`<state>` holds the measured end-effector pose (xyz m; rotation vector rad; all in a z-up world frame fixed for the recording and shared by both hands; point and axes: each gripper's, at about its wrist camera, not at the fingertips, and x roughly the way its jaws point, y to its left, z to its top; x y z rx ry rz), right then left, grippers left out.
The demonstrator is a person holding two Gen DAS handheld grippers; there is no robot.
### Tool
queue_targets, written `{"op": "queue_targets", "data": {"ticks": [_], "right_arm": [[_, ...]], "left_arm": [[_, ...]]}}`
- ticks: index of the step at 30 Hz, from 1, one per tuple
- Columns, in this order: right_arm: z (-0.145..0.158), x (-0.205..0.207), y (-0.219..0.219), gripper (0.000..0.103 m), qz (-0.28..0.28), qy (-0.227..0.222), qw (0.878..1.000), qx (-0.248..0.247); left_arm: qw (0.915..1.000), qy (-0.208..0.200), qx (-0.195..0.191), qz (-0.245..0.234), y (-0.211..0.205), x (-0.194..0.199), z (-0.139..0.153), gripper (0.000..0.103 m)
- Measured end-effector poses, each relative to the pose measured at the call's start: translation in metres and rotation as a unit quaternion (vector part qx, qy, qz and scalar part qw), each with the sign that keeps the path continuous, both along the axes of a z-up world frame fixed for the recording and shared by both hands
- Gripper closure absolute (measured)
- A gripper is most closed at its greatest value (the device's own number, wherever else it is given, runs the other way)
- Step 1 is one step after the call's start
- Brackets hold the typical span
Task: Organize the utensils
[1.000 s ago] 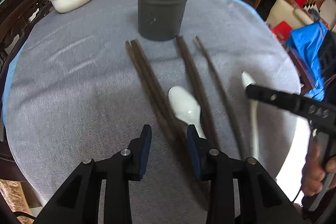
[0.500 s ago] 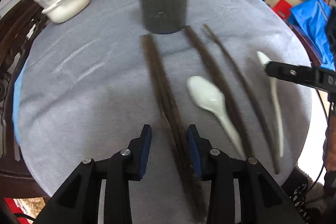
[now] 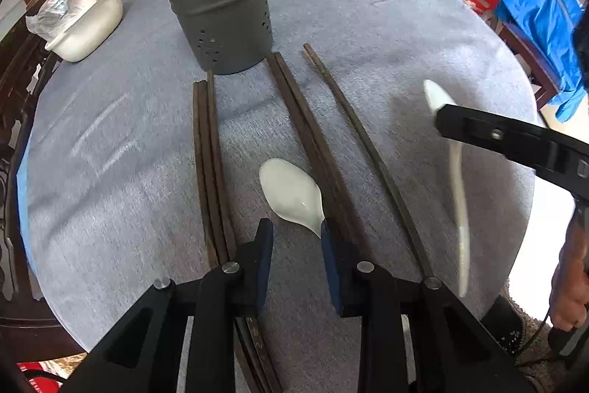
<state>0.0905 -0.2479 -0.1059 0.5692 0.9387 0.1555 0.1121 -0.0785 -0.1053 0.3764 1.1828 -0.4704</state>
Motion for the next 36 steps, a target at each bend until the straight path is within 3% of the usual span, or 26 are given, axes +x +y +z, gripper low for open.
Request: {"op": "queue_targets", "data": {"ticks": [14, 24, 28, 32, 36], "right_arm": [[-0.005, -0.003, -0.015, 0.071, -0.004, -0.008, 1.0, 0.014], [-0.006, 0.002, -0.011, 0.071, 0.0, -0.006, 1.0, 0.011], [0.001, 0.008, -0.009, 0.071, 0.004, -0.017, 1.0, 0.003], [0.02, 0.024, -0.01, 0.071, -0.003, -0.05, 0.999, -0.007], [0.051, 0.047, -0.007, 0.071, -0.02, -0.109, 0.994, -0.016]], "left_arm": [[0.9985, 0.035, -0.035, 0.023, -0.015, 0.05, -0.002, 0.07], [0.998, 0.014, -0.058, 0.021, -0.016, 0.055, -0.001, 0.071], [0.9965, -0.008, -0.081, 0.023, -0.001, 0.049, 0.023, 0.071], [0.9911, -0.054, -0.117, 0.035, 0.013, 0.052, 0.068, 0.071], [0.9769, -0.133, -0.153, 0.068, 0.033, 0.064, 0.119, 0.071]]}}
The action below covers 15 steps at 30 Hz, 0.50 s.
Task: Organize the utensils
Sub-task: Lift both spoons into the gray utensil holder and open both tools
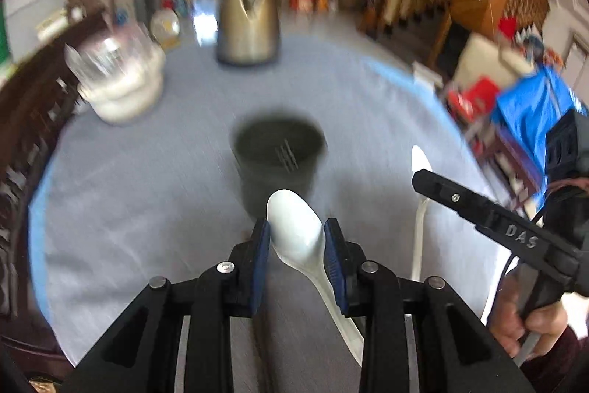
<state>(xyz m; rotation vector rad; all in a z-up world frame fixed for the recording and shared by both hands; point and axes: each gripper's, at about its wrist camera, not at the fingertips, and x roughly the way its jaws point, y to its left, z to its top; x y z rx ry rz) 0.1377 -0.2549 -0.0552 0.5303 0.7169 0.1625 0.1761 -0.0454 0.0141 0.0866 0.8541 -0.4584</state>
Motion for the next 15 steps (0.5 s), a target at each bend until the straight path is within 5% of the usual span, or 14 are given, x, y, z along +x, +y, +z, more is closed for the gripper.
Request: {"op": "queue_targets", "data": {"ticks": [8, 15], "right_arm": [[0.067, 0.058, 0.026, 0.071, -0.042, -0.148, 0.988, -0.025], [0.061, 0.101, 0.06, 0.071, -0.075, -0.197, 0.973, -0.097]], "left_arm": [[0.9835, -0.148, -0.02, 0.102, 0.016, 0.043, 0.057, 0.071], [0.9654, -0.207, 0.003, 0.159, 0.005, 0.085, 0.028, 0.071]]}}
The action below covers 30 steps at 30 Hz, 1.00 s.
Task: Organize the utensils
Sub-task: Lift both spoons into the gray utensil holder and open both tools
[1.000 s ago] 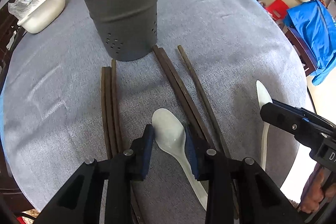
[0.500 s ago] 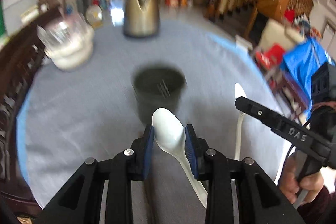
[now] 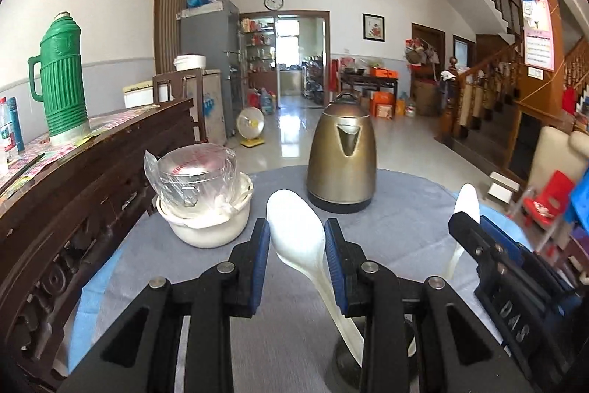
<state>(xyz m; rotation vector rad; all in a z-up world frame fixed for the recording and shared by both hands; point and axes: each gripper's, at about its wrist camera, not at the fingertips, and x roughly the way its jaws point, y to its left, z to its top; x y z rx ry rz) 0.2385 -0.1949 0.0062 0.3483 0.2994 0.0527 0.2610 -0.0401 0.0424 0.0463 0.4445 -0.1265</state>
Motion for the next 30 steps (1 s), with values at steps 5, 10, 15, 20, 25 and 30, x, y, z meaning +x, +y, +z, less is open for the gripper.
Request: {"op": "queue_targets", "data": {"ticks": [5, 10, 15, 20, 25, 30], "right_arm": [[-0.014, 0.016, 0.016, 0.071, 0.002, 0.007, 0.999, -0.044], [-0.025, 0.009, 0.017, 0.071, 0.021, 0.023, 0.998, -0.057], [-0.03, -0.007, 0.015, 0.07, 0.047, 0.033, 0.997, -0.058], [-0.029, -0.02, 0.015, 0.07, 0.073, 0.039, 0.995, -0.055], [-0.029, -0.029, 0.014, 0.069, 0.093, 0.057, 0.994, -0.03], [-0.025, -0.047, 0.007, 0.045, 0.099, 0.063, 0.993, 0.01]], "left_arm": [[0.9999, 0.003, 0.016, 0.0, -0.007, 0.005, -0.027, 0.071], [0.9993, 0.008, 0.031, -0.018, -0.01, -0.008, -0.037, 0.071], [0.9981, 0.014, 0.039, -0.045, -0.007, -0.024, -0.039, 0.07], [0.9962, 0.016, 0.041, -0.076, 0.001, -0.043, -0.036, 0.058], [0.9964, 0.013, 0.03, -0.079, 0.019, -0.067, -0.028, 0.045], [0.9978, 0.031, 0.008, -0.057, 0.045, -0.093, -0.025, 0.042]]}}
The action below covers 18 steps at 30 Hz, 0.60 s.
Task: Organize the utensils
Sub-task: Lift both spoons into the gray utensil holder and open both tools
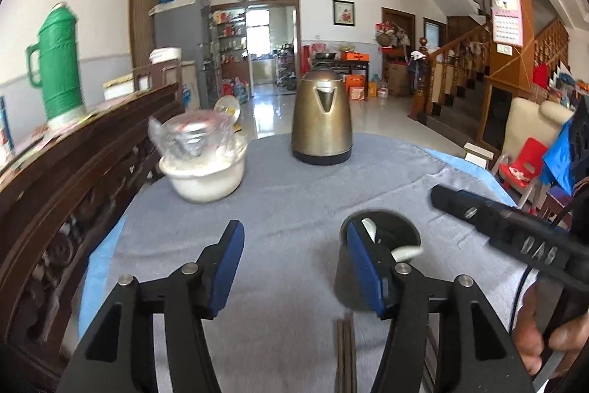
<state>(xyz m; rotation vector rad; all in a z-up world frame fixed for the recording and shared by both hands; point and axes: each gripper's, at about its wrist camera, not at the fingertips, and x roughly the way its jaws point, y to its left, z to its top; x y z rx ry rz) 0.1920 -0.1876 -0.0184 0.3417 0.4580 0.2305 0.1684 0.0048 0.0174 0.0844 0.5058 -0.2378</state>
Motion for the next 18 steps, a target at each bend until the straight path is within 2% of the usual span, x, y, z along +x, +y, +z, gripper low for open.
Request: {"op": "queue_targets", "data": {"ticks": [5, 8, 10, 12, 18], "right_arm": [[0.007, -0.034, -0.009, 0.045, -0.017, -0.001, 1.0, 0.019], [0.006, -0.051, -0.013, 0.048, -0.03, 0.011, 0.999, 0.01], [0.001, -0.064, -0.019, 0.053, -0.038, 0.029, 0.999, 0.01], [-0.007, -0.072, -0.023, 0.064, -0.041, 0.054, 0.998, 0.011], [-0.035, -0.09, -0.028, 0.067, -0.032, 0.12, 0.992, 0.005]], "left_arm": [[0.9986, 0.035, -0.014, 0.037, 0.029, -0.019, -0.007, 0.037], [0.9955, 0.077, -0.013, 0.053, 0.041, -0.03, -0.022, 0.037], [0.9941, 0.092, -0.015, 0.056, 0.046, -0.037, -0.032, 0.037], [0.9924, 0.109, -0.012, 0.056, 0.047, -0.044, -0.043, 0.037], [0.984, 0.174, -0.011, 0.039, 0.037, -0.057, -0.078, 0.037]]}}
